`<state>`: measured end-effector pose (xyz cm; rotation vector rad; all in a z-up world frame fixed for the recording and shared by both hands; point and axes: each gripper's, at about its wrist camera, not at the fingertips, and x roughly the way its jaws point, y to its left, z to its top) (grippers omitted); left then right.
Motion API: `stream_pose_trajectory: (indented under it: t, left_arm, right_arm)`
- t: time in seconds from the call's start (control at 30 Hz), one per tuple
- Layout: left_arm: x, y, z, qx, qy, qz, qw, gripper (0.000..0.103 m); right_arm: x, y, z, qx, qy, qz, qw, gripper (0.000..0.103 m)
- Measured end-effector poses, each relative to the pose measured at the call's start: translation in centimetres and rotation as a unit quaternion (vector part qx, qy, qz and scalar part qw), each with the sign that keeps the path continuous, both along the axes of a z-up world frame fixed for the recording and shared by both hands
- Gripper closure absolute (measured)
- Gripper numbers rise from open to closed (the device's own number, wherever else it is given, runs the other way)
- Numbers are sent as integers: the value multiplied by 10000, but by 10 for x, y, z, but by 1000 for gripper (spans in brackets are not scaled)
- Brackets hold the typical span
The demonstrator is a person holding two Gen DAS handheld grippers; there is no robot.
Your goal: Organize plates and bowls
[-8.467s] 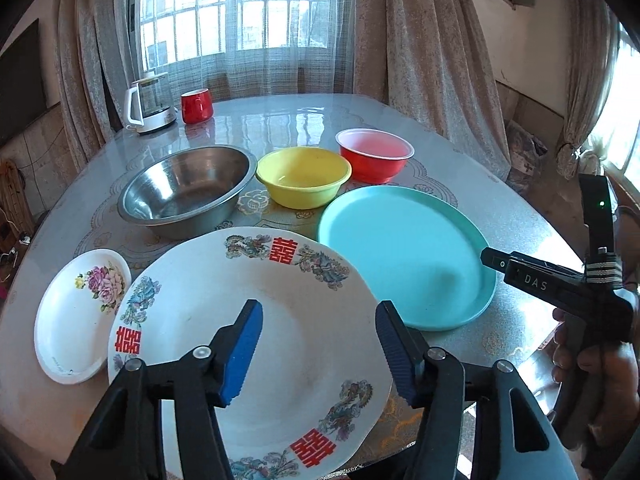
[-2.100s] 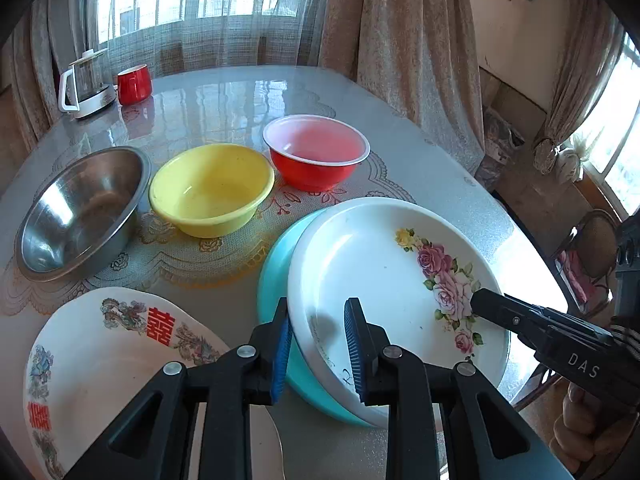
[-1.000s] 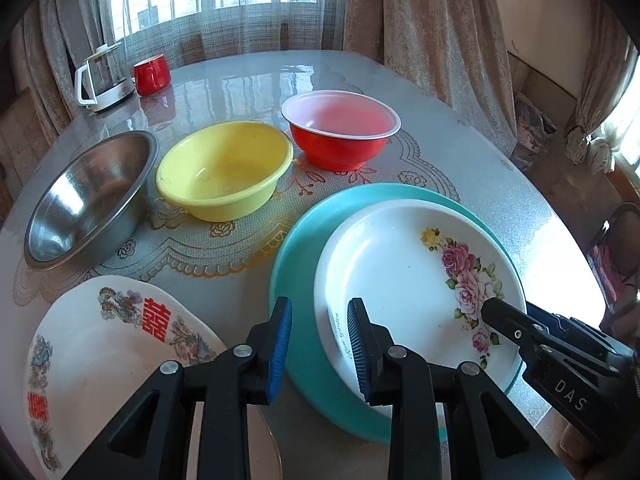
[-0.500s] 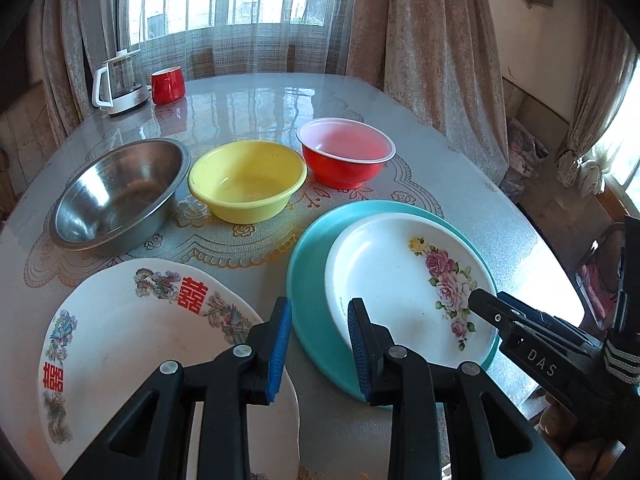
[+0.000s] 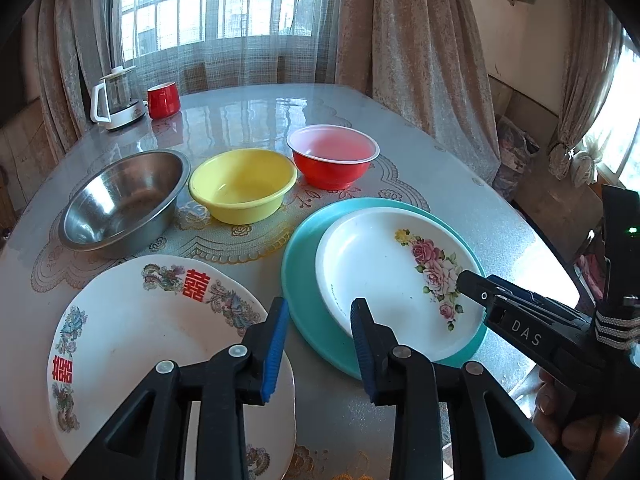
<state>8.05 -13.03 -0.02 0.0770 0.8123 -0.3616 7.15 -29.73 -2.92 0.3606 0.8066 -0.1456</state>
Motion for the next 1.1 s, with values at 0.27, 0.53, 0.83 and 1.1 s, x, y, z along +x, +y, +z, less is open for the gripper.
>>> stream_pose_trajectory:
  t: [0.27,0.53,0.83,1.1]
  left_arm:
    - [-8,11,5,-82,-99,70,9999,67]
    - [-16,25,9,-188,-106,157,9996,67]
    - [-22,52,15,-274,-207,460,9984,65]
    - [-24,105,7,-346,-109,973,9946,62]
  right_arm:
    - [-4,5,4,-49,-83,25,10000,65]
    - [-7,18,10,-161,-176,116,9996,63]
    - [-8,22,14,-248,-247,38,9994,63]
    - [-13,34,23,-173,-464,238,9985,63]
